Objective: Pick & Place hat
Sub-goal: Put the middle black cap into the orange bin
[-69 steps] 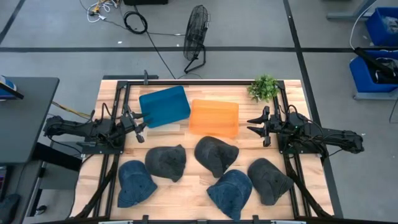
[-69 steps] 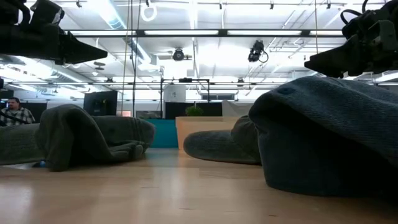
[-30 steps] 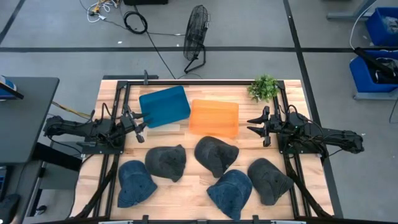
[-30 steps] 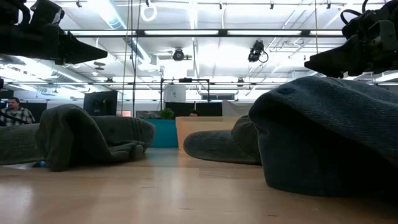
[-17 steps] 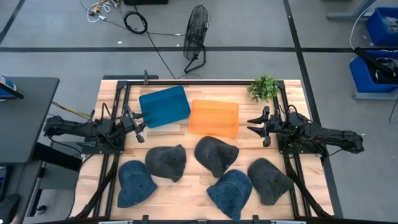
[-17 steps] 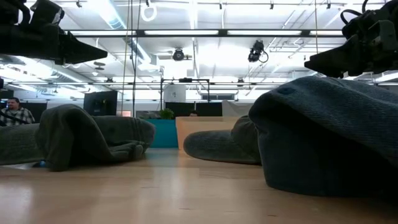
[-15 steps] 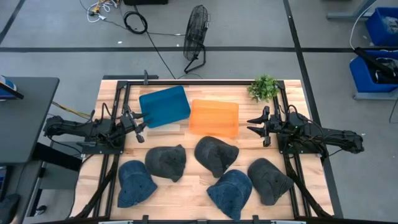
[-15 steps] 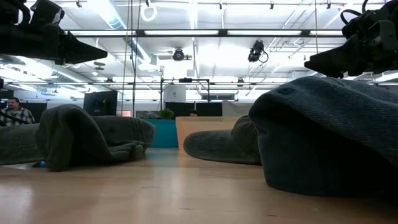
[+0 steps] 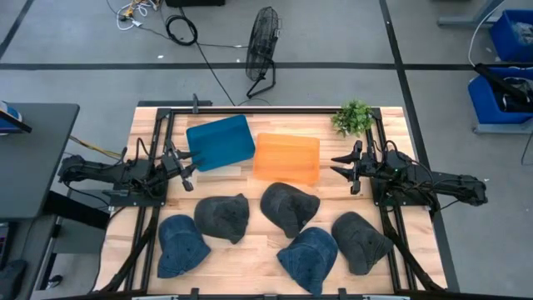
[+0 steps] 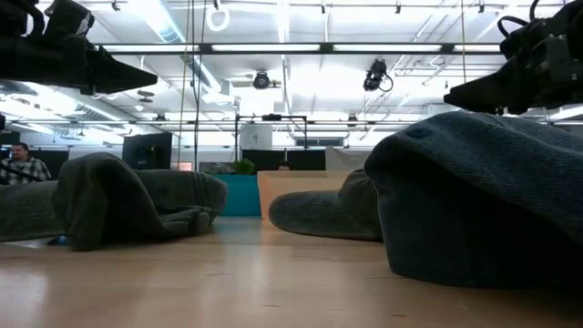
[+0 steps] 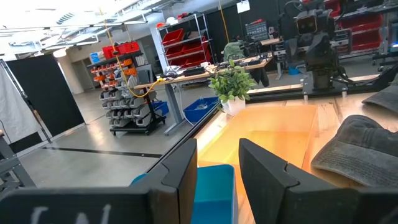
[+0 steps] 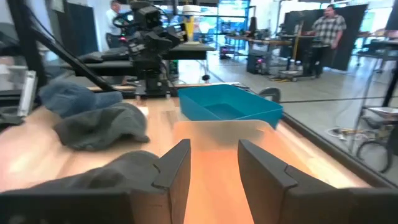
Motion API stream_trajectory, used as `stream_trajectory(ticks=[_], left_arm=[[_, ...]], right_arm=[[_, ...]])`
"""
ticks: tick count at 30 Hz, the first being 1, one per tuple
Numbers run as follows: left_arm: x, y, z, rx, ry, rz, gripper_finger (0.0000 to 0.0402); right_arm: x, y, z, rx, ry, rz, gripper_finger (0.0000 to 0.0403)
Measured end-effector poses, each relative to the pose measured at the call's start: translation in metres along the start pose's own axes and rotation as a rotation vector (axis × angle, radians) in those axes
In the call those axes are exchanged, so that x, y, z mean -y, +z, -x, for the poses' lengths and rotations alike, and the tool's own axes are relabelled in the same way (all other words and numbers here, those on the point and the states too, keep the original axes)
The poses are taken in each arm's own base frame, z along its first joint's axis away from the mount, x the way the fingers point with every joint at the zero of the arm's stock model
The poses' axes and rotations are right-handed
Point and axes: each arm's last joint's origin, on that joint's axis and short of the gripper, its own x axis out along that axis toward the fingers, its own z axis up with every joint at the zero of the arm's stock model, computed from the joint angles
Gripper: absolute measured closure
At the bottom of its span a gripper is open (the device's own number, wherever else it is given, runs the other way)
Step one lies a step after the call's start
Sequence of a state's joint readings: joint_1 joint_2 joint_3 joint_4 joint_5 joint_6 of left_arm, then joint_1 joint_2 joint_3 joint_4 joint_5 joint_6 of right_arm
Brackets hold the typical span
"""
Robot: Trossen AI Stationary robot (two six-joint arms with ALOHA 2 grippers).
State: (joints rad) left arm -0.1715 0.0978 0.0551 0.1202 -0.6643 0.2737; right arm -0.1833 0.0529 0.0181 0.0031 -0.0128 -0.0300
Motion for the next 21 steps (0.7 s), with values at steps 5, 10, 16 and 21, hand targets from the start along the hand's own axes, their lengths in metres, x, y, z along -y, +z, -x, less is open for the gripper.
stream_trajectory(ticks=[5,10,16,21], left_arm=[[0.0000,0.0000,0.0000,0.000,0.000,0.000,0.0280],[0.0000,0.0000,0.0000,0.000,0.000,-0.001,0.0280],[0.0000,0.0000,0.0000,0.000,0.000,0.000,0.0280],[0.0000,0.0000,0.0000,0.000,0.000,0.000,0.0280]], right_arm=[[0.0002,0.0000,0.0000,0.000,-0.008,0.008,0.0266],[0.0001,0.0000,0.0000,0.000,-0.004,0.021,0.0266],[0.0000,0.0003,0.0000,0.003,-0.001,-0.153,0.0266],[0.0001,0.0000,0.0000,0.000,-0.004,-0.307,0.0266]])
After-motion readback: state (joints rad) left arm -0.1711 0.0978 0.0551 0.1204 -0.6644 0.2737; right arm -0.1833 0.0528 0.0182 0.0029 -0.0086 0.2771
